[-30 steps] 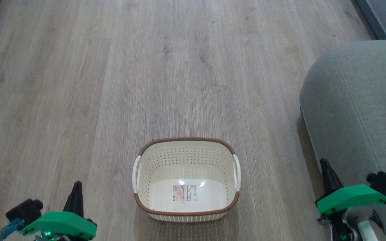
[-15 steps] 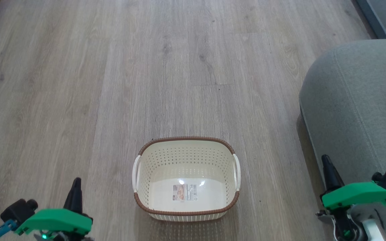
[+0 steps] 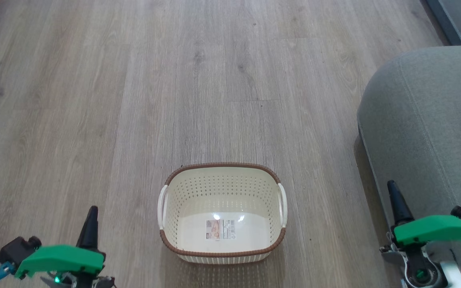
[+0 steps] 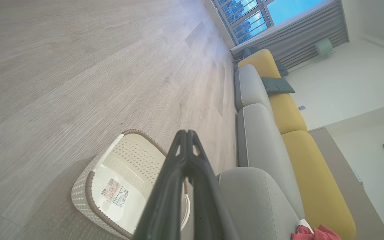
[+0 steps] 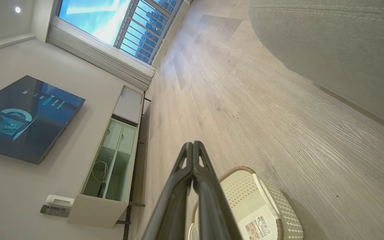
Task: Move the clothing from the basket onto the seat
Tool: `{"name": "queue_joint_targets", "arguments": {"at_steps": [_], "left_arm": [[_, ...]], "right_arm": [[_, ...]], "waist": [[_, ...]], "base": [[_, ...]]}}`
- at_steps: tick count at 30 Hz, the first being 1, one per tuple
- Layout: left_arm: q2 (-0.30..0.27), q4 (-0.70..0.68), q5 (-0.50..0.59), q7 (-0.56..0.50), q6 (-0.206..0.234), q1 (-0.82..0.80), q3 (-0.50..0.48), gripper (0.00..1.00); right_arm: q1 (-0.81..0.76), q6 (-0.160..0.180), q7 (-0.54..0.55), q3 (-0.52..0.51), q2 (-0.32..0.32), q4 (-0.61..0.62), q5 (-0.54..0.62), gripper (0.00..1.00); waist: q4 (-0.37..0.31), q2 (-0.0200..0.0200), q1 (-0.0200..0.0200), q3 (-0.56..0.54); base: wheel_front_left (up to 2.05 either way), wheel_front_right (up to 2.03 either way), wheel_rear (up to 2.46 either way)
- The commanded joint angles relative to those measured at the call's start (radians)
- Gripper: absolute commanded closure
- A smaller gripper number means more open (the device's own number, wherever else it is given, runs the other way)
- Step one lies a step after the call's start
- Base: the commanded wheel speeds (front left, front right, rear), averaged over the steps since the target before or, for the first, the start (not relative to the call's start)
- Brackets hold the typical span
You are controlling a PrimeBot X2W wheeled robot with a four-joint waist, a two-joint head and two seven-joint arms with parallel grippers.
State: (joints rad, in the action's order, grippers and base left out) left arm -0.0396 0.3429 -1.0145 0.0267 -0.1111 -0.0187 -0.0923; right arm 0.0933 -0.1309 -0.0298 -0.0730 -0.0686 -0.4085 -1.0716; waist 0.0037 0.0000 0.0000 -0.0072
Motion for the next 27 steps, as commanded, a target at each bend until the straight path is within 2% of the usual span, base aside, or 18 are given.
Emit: {"name": "queue_joint_targets", "arguments": {"at_steps": [1,27], "left_arm": [[-0.009,-0.037,-0.031,-0.007,-0.006,-0.056,-0.015,1.0],[-0.01,-0.071,-0.347,-0.082,-0.014,-0.075,-0.019,1.0]], "right_arm": [[0.028,0.0,0.009,0.006,-0.001,0.044,-0.029,1.0],[0.021,0.0,0.085,-0.021,0.01,0.111,-0.314,1.0]], "waist": [[0.0,0.0,0.0,0.0],[-0.002,0.0,0.0,0.006]], "base": [[0.0,0.0,0.0],[0.0,0.0,0.0]]}}
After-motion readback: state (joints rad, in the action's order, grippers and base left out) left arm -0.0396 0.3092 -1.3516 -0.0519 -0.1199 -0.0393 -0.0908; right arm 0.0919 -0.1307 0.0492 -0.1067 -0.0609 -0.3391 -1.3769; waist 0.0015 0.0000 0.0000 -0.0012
